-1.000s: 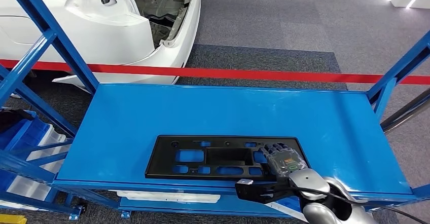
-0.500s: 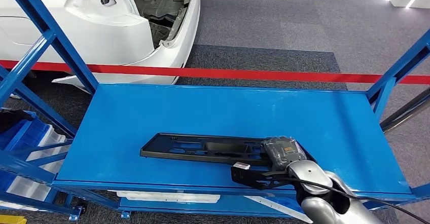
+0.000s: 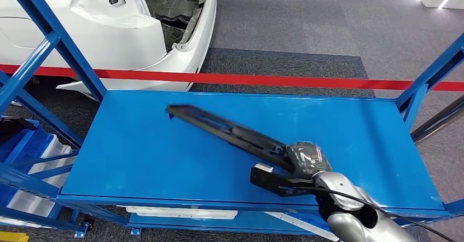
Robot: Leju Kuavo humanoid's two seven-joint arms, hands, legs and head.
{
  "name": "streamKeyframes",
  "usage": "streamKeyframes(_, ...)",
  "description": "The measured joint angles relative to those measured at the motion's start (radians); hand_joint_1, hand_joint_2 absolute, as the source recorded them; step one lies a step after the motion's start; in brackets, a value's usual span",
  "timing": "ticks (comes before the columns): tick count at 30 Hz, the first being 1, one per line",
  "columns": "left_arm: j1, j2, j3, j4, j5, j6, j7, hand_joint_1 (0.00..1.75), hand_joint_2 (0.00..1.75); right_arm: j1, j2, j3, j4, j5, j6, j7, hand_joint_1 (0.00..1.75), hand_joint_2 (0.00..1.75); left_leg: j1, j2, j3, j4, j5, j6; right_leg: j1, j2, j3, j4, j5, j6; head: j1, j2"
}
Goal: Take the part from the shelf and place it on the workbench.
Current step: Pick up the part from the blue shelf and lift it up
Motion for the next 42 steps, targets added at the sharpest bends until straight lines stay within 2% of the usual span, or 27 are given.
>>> streamKeyframes(3, 0.000, 0.000, 0.000, 0.000, 0.005, 0.003, -0.002, 0.00, 0.00, -0.013, -0.013, 0.009, 0.000, -0.006, -0.183, -0.003, 1.75, 1.75, 0.000, 0.000, 0.000, 0.000, 0.000, 0.000, 0.000, 0.000, 0.000, 0.000, 0.000, 0.000, 0.000, 0.000)
streamKeyframes(7, 0.000, -0.001, 0.000, -0.001, 0.005, 0.006, -0.004, 0.00, 0.00, -0.011, -0.021, 0.013, 0.000, 0.000, -0.329, -0.017, 1.75, 1.75, 0.000, 0.000, 0.000, 0.000, 0.000, 0.000, 0.000, 0.000, 0.000, 0.000, 0.000, 0.000, 0.000, 0.000)
streamKeyframes(9, 0.000, -0.002, -0.001, -0.001, 0.005, 0.012, -0.006, 0.00, 0.00, -0.004, -0.022, 0.013, 0.000, -0.010, -0.432, -0.051, 1.75, 1.75, 0.000, 0.000, 0.000, 0.000, 0.000, 0.000, 0.000, 0.000, 0.000, 0.000, 0.000, 0.000, 0.000, 0.000)
streamKeyframes(11, 0.001, -0.002, -0.002, -0.001, 0.005, 0.023, -0.006, 0.00, 0.00, 0.006, -0.018, 0.010, 0.001, -0.049, -0.580, -0.137, 1.75, 1.75, 0.000, 0.000, 0.000, 0.000, 0.000, 0.000, 0.000, 0.000, -0.001, 0.000, 0.000, 0.000, 0.000, 0.000)
streamKeyframes(14, 0.000, -0.005, -0.009, -0.003, 0.005, 0.042, -0.010, 0.00, 0.00, 0.015, 0.020, -0.014, 0.001, -0.149, -0.744, -0.365, 1.75, 1.75, 0.000, 0.000, 0.000, 0.000, 0.000, 0.000, 0.000, 0.001, -0.001, 0.000, 0.000, 0.000, 0.000, 0.000)
streamKeyframes(16, 0.000, -0.008, -0.016, -0.006, 0.006, 0.053, -0.015, 0.00, 0.00, 0.019, 0.073, -0.043, 0.001, -0.204, -0.767, -0.517, 1.75, 1.75, 0.000, 0.000, 0.000, 0.000, 0.000, 0.000, 0.000, 0.000, 0.000, 0.000, 0.000, 0.000, 0.000, 0.000)
streamKeyframes(18, 0.001, -0.010, -0.023, -0.009, 0.007, 0.062, -0.019, 0.00, 0.00, 0.022, 0.130, -0.073, 0.001, -0.240, -0.768, -0.623, 1.75, 1.75, 0.001, 0.000, 0.000, 0.000, 0.000, -0.001, 0.001, 0.000, 0.000, 0.000, -0.001, -0.001, 0.000, 0.000)
streamKeyframes(23, 0.001, -0.011, -0.037, -0.015, 0.012, 0.077, -0.009, 0.00, 0.00, 0.032, 0.251, -0.141, 0.001, -0.289, -0.768, -0.734, 1.75, 1.75, 0.001, 0.000, 0.000, 0.000, 0.000, -0.001, 0.001, 0.000, 0.000, 0.001, -0.001, -0.001, 0.000, 0.000)
streamKeyframes(27, 0.002, -0.012, -0.045, -0.017, 0.016, 0.097, 0.020, 0.00, 0.00, 0.034, 0.317, -0.169, 0.006, -0.319, -0.769, -0.758, 1.75, 1.75, 0.000, 0.000, 0.000, 0.000, 0.000, -0.001, 0.000, 0.000, 0.000, 0.000, -0.001, -0.001, 0.000, 0.000)
streamKeyframes(31, 0.003, -0.013, -0.050, -0.018, 0.016, 0.107, 0.033, 0.00, 0.00, 0.035, 0.358, -0.183, 0.012, -0.326, -0.769, -0.760, 1.75, 1.75, -0.002, 0.000, 0.000, 0.000, -0.001, 0.000, -0.002, 0.000, 0.000, 0.000, -0.001, 0.000, 0.000, 0.000)
streamKeyframes(38, 0.003, -0.014, -0.051, -0.018, 0.018, 0.106, 0.036, 0.00, 0.00, 0.038, 0.395, -0.188, 0.026, -0.327, -0.769, -0.756, 1.75, 1.75, -0.009, 0.000, -0.001, 0.005, -0.004, 0.006, -0.008, 0.001, 0.000, 0.000, -0.001, 0.005, 0.000, 0.000)
streamKeyframes(42, 0.002, -0.014, -0.051, -0.018, 0.019, 0.106, 0.036, 0.00, 0.00, 0.041, 0.405, -0.191, 0.030, -0.326, -0.769, -0.756, 1.75, 1.75, -0.008, 0.005, 0.001, 0.002, 0.001, 0.015, -0.012, 0.003, 0.001, -0.001, 0.000, 0.015, -0.001, 0.000)
